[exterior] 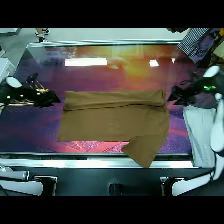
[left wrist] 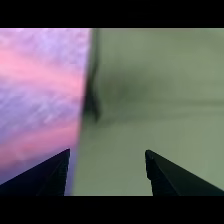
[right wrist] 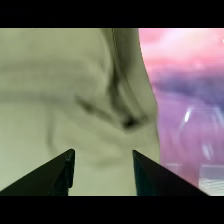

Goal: Fold the clothes and pants, and hang the long-sleeved shirts on hangers.

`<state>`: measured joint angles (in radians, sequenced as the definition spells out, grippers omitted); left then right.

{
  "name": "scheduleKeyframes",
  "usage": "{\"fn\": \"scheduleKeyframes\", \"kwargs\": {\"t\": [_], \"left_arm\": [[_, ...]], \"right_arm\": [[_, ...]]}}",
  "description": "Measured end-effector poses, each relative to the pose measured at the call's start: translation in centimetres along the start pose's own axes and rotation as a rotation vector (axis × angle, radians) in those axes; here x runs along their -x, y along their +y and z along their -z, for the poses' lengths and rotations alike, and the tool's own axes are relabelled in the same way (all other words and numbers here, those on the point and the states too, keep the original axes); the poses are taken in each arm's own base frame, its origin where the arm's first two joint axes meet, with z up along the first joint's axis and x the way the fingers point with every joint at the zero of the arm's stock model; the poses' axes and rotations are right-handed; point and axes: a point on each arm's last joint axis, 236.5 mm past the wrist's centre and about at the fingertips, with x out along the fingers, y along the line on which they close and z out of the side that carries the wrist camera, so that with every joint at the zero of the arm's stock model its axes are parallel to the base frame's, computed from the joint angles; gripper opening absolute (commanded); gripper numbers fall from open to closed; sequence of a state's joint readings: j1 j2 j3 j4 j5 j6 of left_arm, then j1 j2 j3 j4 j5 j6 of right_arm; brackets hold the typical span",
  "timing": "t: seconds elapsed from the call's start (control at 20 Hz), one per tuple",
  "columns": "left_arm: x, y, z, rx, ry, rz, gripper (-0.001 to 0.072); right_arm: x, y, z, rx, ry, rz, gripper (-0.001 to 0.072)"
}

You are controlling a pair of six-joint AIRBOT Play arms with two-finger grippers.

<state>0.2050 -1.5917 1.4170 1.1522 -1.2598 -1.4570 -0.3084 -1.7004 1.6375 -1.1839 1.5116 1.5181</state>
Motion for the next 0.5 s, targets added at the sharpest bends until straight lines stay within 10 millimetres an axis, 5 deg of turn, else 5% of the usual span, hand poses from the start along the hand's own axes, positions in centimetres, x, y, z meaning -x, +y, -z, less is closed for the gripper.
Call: {"fn": "scheduleKeyframes", "kwargs": {"t": [0.2, 0.5], "left_arm": [[4.4, 2.4, 3.7, 0.055, -0.018, -0.051, 0.0545], [5.2, 4.1, 9.4, 0.159, -0.016, -0.075, 0.0543]], "right_arm": [[1.6, -1.6, 8.3, -0.084, 0.031, -0.061, 0.0432], [-3.9, -2.1, 21.0, -0.193, 0.108, -0.105, 0.0433]]}}
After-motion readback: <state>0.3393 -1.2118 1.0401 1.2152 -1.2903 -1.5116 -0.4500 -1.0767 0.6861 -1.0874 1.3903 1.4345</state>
